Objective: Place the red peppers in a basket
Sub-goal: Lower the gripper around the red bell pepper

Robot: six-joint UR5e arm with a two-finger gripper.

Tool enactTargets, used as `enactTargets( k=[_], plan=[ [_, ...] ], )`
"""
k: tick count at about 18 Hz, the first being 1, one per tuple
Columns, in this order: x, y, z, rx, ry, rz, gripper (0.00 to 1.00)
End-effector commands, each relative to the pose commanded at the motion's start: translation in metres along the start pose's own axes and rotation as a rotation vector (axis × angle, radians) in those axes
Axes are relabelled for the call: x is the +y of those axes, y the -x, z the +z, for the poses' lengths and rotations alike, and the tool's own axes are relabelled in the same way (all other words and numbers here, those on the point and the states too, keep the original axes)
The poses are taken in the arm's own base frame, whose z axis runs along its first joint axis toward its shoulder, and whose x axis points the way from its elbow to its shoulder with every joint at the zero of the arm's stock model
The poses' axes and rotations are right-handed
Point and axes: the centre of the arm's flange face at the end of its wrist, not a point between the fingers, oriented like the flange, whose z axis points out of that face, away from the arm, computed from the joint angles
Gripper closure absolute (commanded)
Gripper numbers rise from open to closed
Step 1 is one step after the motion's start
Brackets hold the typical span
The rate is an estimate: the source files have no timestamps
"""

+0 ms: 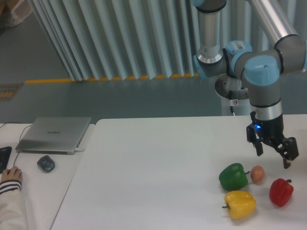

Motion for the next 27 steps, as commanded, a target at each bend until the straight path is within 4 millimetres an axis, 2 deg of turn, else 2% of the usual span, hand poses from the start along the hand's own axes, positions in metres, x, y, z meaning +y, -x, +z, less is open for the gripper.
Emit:
enactTargets(
  k=[2,6,9,16,27],
  plan=[
    [0.005,0.008,0.009,0.002,0.006,-0.048,0.0],
    [0.001,0.01,0.026,0.004,0.01,-0.043,0.0],
    [-0.004,0.012,0.029,0.005,0.009,-0.033,0.0],
    [-0.016,0.012,0.068,0.046,0.036,-0.019,0.0],
    [-0.015,0.015,0.099,0.078,0.065,-0.022,0.0]
  ],
)
